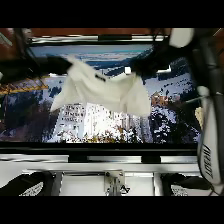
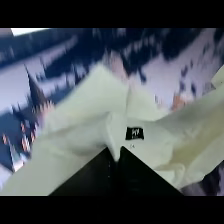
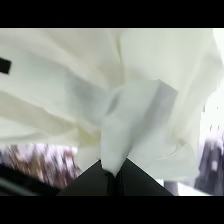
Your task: Fold the shirts.
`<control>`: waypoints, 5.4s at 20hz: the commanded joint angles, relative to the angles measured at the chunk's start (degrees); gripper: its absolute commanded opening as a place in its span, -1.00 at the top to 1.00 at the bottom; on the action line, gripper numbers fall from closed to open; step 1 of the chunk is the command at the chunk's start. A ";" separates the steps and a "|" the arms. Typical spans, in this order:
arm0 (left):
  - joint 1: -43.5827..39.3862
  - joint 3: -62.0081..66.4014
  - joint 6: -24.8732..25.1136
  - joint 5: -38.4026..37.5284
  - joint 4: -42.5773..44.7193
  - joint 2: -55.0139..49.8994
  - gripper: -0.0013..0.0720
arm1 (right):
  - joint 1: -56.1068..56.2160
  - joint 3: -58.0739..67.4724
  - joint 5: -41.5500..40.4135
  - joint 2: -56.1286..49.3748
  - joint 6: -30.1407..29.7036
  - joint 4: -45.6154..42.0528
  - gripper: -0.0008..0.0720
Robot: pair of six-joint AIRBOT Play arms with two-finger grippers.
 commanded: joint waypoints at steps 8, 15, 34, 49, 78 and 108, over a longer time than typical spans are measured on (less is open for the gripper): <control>2.27 30.14 -1.66 -15.39 8.15 4.59 0.81 | -0.22 0.42 -6.34 23.30 -2.03 2.84 0.78; -0.68 -4.39 -5.70 -26.62 11.21 3.96 0.81 | -0.20 -34.91 4.15 23.67 10.16 4.33 0.78; -19.37 -29.70 -13.68 -9.53 11.82 16.00 0.81 | -6.75 -43.98 6.01 8.00 -17.16 2.05 -0.85; -19.39 -29.70 -18.25 -13.11 15.98 17.00 0.81 | -4.42 -43.98 -0.28 -10.45 -34.86 0.96 -0.40; -10.95 -36.96 -20.61 -13.68 8.39 11.54 0.81 | 23.06 -56.70 -3.89 22.51 28.81 -14.82 0.78; 45.81 -24.81 -5.55 -16.37 24.33 10.32 -0.53 | 23.06 -49.75 -13.75 22.36 25.22 -18.18 0.78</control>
